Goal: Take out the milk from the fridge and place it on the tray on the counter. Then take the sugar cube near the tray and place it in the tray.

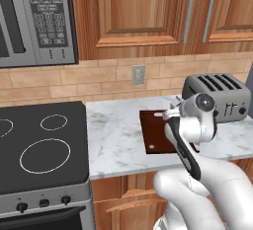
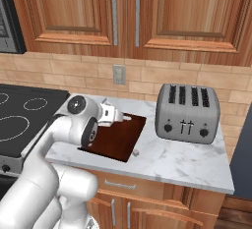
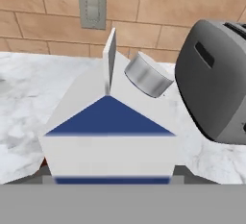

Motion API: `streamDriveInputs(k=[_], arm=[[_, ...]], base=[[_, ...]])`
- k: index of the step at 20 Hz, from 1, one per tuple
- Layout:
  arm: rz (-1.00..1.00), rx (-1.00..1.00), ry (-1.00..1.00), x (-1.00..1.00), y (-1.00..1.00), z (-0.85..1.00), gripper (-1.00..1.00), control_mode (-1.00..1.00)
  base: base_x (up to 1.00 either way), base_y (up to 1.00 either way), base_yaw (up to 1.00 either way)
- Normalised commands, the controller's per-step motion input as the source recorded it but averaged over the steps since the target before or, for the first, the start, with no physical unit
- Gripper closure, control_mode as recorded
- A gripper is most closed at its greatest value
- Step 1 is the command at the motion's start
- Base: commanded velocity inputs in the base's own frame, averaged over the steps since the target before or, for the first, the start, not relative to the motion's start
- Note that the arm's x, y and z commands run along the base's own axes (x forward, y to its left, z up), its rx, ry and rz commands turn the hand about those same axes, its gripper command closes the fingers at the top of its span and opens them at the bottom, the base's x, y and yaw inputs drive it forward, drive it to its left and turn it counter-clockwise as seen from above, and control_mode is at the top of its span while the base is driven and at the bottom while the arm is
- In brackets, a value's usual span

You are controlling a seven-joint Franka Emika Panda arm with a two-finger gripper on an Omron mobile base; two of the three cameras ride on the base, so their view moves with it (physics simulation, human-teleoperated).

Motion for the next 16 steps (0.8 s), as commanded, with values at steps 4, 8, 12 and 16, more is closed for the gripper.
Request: streamDriveInputs(k=[4, 8, 12, 16], arm=[[0.00, 0.00, 0.03, 0.17, 0.00, -0.38, 1.00, -1.00], [0.00, 0.00, 0.00, 0.47, 0.00, -0.56, 1.00, -1.00], [0.00, 0.00, 0.01, 0.42, 0.00, -0.38, 1.00, -1.00], [0.00, 0.00, 0.00, 0.25, 0.00, -0.15, 1.00, -1.00]], base=[[0.00, 0.00, 0.00], [0.00, 0.00, 0.00], [0.00, 0.00, 0.00], [0.00, 0.00, 0.00]])
